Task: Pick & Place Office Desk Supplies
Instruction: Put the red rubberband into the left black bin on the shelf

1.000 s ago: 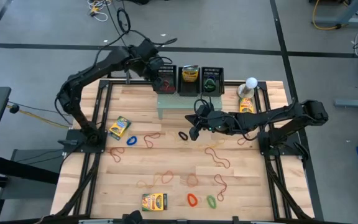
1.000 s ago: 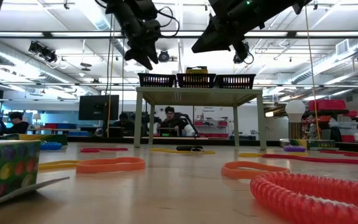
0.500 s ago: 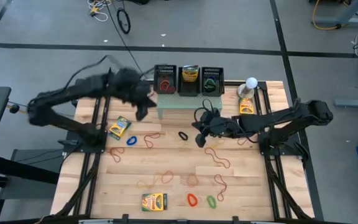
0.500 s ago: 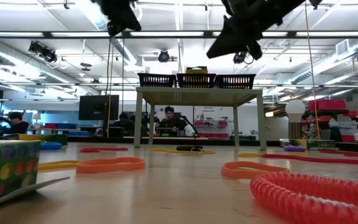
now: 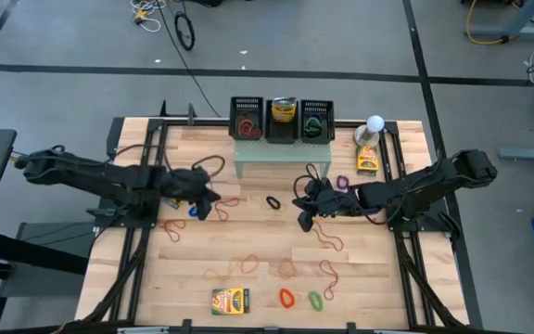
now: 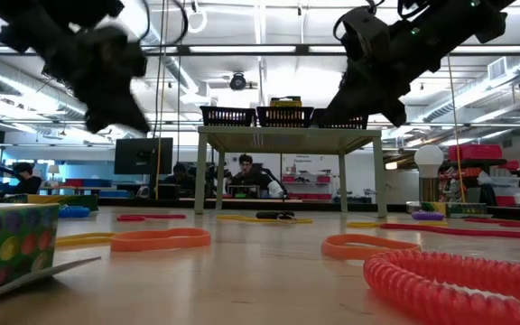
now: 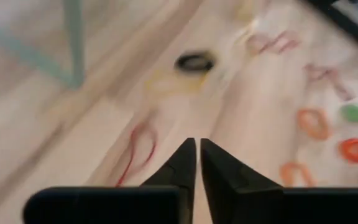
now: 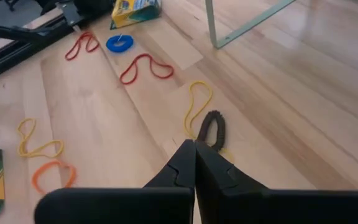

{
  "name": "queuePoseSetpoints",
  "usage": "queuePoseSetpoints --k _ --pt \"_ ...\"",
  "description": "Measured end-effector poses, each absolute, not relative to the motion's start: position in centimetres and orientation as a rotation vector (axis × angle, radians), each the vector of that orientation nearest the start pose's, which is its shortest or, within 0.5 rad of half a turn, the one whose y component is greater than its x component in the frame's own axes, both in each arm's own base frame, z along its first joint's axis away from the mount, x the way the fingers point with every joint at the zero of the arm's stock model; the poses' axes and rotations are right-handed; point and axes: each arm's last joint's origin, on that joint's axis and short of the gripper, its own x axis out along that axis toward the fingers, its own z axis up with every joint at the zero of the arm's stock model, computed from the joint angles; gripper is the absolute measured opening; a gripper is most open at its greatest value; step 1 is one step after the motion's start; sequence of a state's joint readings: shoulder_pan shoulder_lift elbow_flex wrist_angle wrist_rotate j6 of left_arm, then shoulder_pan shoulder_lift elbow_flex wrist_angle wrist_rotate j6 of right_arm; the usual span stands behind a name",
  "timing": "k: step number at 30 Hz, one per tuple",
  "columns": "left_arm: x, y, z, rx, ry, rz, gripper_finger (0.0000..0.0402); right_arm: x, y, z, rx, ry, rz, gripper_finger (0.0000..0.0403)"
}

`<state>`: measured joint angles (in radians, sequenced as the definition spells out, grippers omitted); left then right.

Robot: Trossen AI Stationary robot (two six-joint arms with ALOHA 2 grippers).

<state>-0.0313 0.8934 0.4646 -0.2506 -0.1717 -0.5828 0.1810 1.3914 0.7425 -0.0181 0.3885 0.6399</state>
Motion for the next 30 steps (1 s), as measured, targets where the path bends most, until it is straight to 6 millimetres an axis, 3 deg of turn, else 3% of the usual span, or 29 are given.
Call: queuePoseSetpoints --k 3,11,17,23,30 --pt "17.4 -0.3 18.3 -0.505 0.717 0.371 0.0064 27.6 3.9 20.5 0.428 0.549 -0.396 0.0003" --pt "18.7 -0.3 15.8 -0.439 0.825 0.473 0.0141 27.6 3.7 20.5 0.410 0.537 -0.426 0.0004" --pt "20.0 -0.4 13.5 -0.388 0.902 0.487 0.0164 27.7 3.2 20.5 0.410 0.534 -0.444 0.0004" --pt "20.6 -0.1 11.6 -0.353 0.950 0.564 0.0143 27.7 2.9 20.5 0.399 0.534 -0.450 0.0004" --pt "20.8 -0.1 11.5 -0.382 0.967 0.525 0.0047 27.7 2.9 20.5 0.390 0.530 -0.445 0.0004"
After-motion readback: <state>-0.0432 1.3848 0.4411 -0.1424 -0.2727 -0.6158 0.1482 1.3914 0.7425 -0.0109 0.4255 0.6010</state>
